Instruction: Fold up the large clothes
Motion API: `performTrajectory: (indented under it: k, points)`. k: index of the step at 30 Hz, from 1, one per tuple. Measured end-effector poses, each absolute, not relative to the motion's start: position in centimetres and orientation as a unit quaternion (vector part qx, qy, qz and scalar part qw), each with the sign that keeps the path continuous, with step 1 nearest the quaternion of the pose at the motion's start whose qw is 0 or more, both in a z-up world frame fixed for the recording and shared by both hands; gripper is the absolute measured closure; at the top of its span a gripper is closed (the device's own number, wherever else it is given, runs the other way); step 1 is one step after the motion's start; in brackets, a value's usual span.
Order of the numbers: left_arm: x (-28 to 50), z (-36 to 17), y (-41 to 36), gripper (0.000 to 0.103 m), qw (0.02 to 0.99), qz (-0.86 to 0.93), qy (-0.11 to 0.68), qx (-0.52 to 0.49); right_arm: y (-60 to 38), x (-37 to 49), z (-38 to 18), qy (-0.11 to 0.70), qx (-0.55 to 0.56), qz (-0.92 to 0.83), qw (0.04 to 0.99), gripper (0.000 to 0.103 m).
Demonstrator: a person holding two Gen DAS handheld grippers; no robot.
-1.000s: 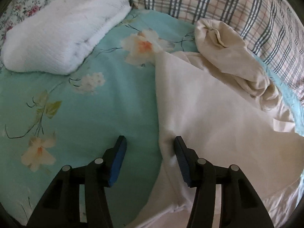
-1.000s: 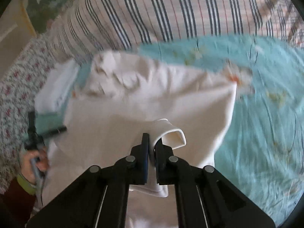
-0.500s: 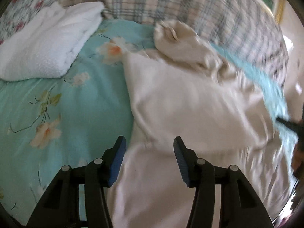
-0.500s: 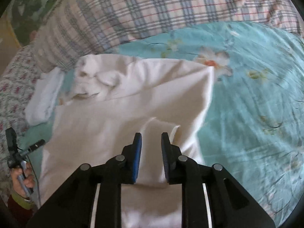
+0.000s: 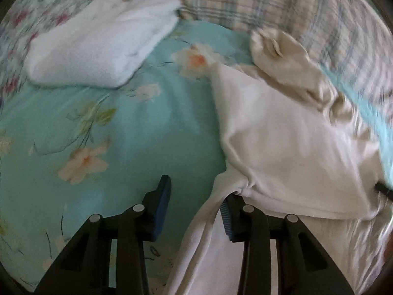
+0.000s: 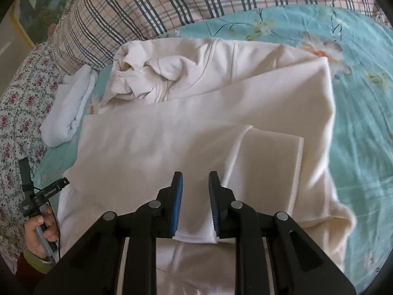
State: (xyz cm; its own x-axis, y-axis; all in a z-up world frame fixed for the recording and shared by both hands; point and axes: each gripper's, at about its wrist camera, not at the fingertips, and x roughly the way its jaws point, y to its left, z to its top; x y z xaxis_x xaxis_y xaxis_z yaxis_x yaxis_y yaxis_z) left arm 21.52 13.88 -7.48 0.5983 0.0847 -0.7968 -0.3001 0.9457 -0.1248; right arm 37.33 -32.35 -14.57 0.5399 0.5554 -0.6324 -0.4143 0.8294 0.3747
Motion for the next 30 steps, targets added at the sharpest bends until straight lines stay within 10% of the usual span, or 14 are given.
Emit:
performTrajectory:
  k: [21,25,30]
  points:
    - [25.5,-7.7,10.1,0.068,0.866,0.011,0.478,-0.145,-32.3,38.4,-15.9,0.408,0.095,0.290,0.860,0.081]
    - [25.4,-8.5,12.2,0.081,0.862,0.000,0.473,-0.181,-34.7,39.4,-17.0,0.417,0.131,0.271,0.858,0.082]
    - [26.4,-6.5,12.1,0.059,0.865,-0.009,0.460,-0.198,-34.1,40.2,-14.3,0.396,0.132,0.280,0.864,0.081]
